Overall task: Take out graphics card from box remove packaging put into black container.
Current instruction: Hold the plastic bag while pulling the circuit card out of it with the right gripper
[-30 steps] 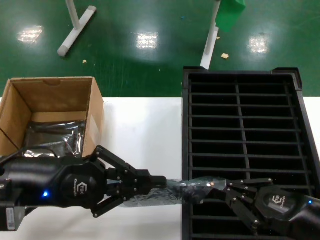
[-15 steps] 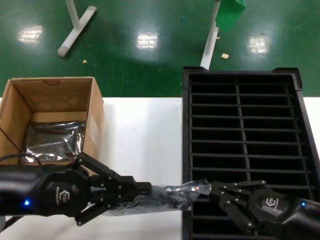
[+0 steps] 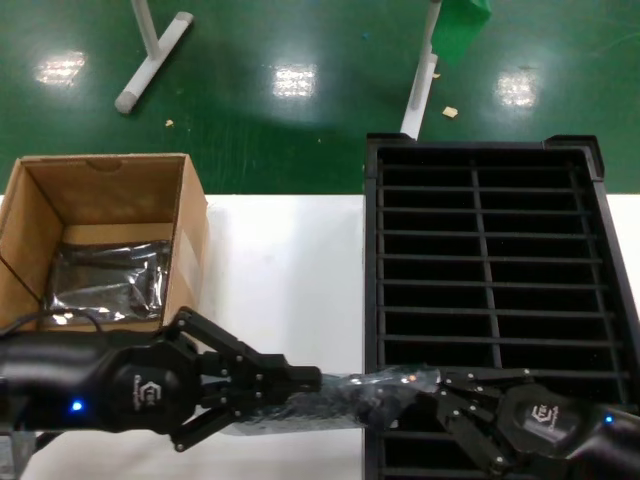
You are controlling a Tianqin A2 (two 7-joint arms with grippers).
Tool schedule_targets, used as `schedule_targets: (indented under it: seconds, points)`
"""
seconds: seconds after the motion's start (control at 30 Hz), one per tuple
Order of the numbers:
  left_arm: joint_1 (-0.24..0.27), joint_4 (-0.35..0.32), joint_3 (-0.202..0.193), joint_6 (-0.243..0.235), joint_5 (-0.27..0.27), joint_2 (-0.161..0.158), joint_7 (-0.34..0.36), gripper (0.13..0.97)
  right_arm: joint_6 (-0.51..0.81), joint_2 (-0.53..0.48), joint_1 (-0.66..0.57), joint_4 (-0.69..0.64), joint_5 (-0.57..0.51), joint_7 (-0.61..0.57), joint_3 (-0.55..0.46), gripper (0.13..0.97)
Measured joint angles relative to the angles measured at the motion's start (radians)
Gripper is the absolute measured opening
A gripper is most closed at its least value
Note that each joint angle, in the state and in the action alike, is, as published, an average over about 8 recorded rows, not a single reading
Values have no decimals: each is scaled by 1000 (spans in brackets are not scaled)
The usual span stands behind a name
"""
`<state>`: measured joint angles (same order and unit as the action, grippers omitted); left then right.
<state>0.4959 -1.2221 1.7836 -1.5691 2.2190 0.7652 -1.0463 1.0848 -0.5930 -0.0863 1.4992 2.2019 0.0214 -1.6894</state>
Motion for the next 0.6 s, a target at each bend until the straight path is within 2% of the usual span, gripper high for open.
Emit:
schedule_targets:
  seconds: [0.27,0.6]
  points:
    - [24,10,2,1,-38,-50,5,142,1,-9,30,8,15,-6,23,147]
    - [46,14,-14,4,-65,-94,9,142,15,-17,44,-1,31,-10,39,147]
